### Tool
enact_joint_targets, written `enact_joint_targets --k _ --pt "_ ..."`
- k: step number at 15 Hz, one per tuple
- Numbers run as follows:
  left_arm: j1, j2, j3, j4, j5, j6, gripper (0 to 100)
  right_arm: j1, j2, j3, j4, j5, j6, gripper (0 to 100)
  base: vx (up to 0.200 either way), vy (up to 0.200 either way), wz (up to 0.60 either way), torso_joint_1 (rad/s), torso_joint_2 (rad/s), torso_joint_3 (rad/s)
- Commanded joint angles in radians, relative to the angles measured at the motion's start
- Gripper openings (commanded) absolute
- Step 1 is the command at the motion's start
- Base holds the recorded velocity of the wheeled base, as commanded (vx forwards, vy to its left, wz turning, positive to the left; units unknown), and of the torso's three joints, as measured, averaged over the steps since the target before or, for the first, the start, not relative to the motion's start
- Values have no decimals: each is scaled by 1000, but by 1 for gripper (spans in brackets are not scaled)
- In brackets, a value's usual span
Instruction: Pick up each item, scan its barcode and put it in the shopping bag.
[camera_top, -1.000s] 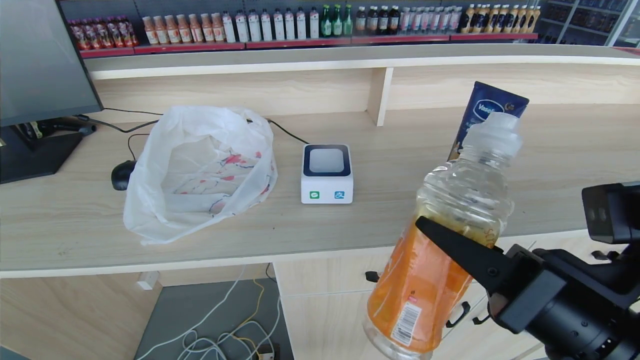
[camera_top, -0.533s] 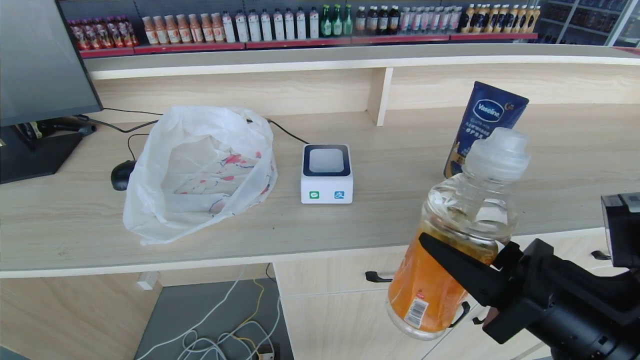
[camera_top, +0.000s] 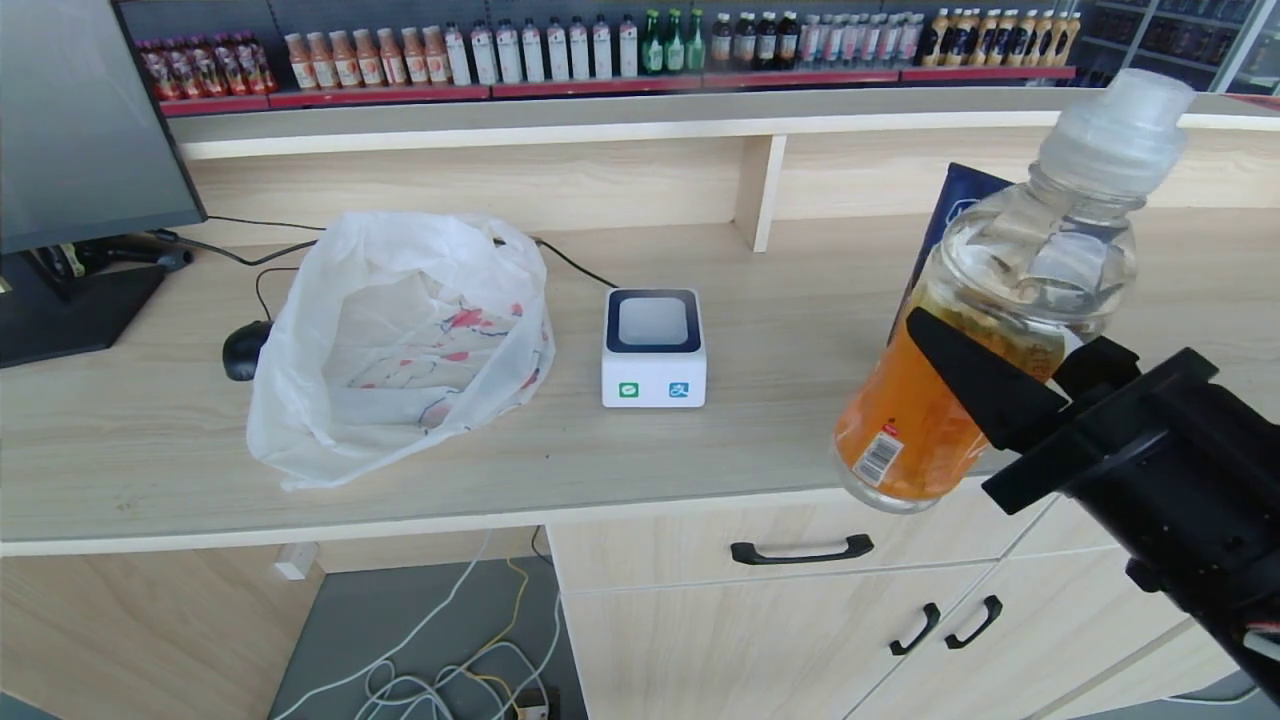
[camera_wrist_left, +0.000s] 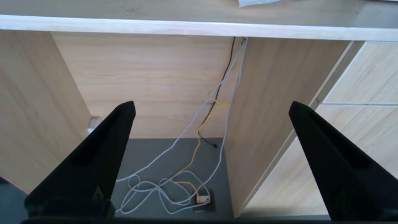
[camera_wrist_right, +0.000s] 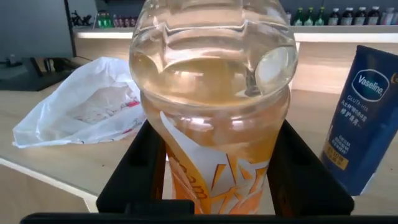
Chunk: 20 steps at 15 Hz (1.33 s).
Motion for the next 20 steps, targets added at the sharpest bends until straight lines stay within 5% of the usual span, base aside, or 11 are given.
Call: enact_joint_targets --k 1,11,20 --pt "0 0 0 0 0 4 100 0 9 -31 1 -11 -3 0 0 0 0 0 0 0" --pt "0 0 0 0 0 0 100 -48 25 -83 -8 -14 -1 0 0 0 0 0 0 0" --pt "2 0 0 0 0 -14 100 -53 30 -98 -10 -12 2 0 0 200 0 1 3 1"
